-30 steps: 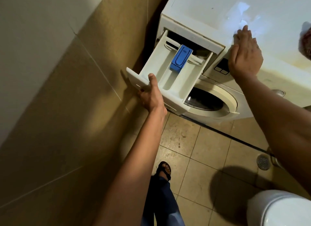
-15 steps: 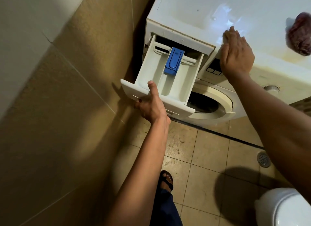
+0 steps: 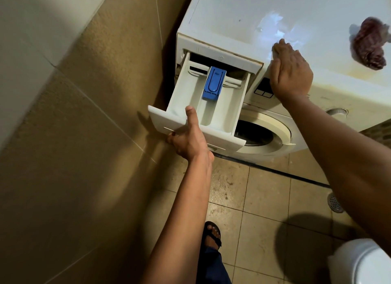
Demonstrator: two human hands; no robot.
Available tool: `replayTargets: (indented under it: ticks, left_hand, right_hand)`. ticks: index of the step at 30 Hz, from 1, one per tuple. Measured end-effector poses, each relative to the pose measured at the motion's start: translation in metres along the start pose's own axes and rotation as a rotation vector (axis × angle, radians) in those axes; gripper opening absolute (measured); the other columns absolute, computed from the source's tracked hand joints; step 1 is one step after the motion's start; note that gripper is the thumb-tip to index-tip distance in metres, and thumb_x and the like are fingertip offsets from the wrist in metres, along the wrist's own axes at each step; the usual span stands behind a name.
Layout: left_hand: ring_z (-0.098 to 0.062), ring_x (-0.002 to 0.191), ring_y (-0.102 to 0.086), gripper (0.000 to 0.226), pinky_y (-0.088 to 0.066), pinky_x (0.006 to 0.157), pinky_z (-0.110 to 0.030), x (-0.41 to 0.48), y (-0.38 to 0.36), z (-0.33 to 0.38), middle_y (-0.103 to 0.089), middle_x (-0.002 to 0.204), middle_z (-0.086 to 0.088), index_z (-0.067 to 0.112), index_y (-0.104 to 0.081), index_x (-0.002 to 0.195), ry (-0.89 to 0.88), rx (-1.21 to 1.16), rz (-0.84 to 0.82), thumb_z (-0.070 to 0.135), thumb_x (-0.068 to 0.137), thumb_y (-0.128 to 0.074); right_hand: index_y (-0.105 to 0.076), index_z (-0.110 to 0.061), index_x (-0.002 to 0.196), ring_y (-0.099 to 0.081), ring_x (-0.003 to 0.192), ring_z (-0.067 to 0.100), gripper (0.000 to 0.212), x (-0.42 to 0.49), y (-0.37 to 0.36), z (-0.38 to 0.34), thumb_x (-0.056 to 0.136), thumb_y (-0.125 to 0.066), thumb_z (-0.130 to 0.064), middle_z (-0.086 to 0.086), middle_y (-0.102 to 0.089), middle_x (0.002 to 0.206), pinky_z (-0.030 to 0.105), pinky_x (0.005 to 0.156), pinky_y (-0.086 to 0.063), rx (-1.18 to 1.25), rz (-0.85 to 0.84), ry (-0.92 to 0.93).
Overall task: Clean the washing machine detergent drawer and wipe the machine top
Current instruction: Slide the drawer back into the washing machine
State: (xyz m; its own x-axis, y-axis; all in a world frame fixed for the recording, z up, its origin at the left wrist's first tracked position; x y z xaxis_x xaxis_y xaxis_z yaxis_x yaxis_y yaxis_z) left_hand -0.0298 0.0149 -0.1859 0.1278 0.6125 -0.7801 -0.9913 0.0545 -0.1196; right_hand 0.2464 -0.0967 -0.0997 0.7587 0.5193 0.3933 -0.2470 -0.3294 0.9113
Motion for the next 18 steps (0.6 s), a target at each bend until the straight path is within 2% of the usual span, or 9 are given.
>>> replayTargets:
  ticks: [3, 7, 13, 18]
  left_hand:
    - [-0.016, 0.092, -0.062, 0.079, -0.06, 0.078, -0.043, 0.0005, -0.0016, -0.0028, -0.061, 0.111, -0.001, 0.016, -0.047, 0.127, 0.012, 0.007, -0.018, 0.054, 0.067, -0.081]
    - [-0.015, 0.091, -0.062, 0.08, -0.059, 0.075, -0.04, 0.0016, -0.001, -0.0052, -0.061, 0.11, 0.0, 0.016, -0.047, 0.129, 0.012, 0.016, -0.024, 0.056, 0.068, -0.08]
    - [-0.019, 0.097, -0.062, 0.079, -0.059, 0.081, -0.047, 0.0044, -0.0051, 0.0025, -0.06, 0.112, 0.0, 0.017, -0.049, 0.127, 0.001, -0.02, -0.01, 0.057, 0.066, -0.08]
    - [-0.019, 0.095, -0.062, 0.07, -0.058, 0.08, -0.048, 0.0045, -0.0062, 0.0035, -0.062, 0.105, 0.002, 0.016, -0.052, 0.122, 0.012, -0.049, -0.021, 0.054, 0.071, -0.079]
  right_hand:
    - [-0.05, -0.013, 0.126, -0.046, 0.13, 0.022, 0.042, 0.0001, 0.002, -0.0004, 0.097, -0.022, -0.027, 0.004, -0.049, 0.142, 0.034, 0.109, -0.033, 0.009, 0.018, 0.004]
    - [-0.049, -0.013, 0.132, -0.043, 0.133, 0.021, 0.047, -0.0002, -0.0002, 0.0019, 0.098, -0.021, -0.03, 0.005, -0.047, 0.144, 0.033, 0.111, -0.031, 0.013, 0.01, -0.011]
    - [-0.049, -0.013, 0.133, -0.042, 0.134, 0.021, 0.048, -0.0009, 0.0007, 0.0018, 0.098, -0.021, -0.03, 0.005, -0.047, 0.144, 0.034, 0.111, -0.031, 0.013, 0.007, -0.005]
    - [-0.048, -0.013, 0.134, -0.043, 0.133, 0.021, 0.05, -0.0015, -0.0015, 0.0028, 0.098, -0.02, -0.032, 0.005, -0.047, 0.144, 0.034, 0.11, -0.034, 0.0, -0.001, -0.003]
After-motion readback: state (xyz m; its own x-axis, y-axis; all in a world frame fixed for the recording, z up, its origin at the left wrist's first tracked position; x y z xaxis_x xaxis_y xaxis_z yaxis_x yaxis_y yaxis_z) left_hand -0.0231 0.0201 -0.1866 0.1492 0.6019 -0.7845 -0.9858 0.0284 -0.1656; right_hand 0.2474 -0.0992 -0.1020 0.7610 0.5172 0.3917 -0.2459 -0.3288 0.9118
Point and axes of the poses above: each hand's wrist, its own x-axis towards the middle knuckle, its own y-axis out of the back of the hand, z = x × y, the point moved 7 cm from there along x, towards the middle knuckle
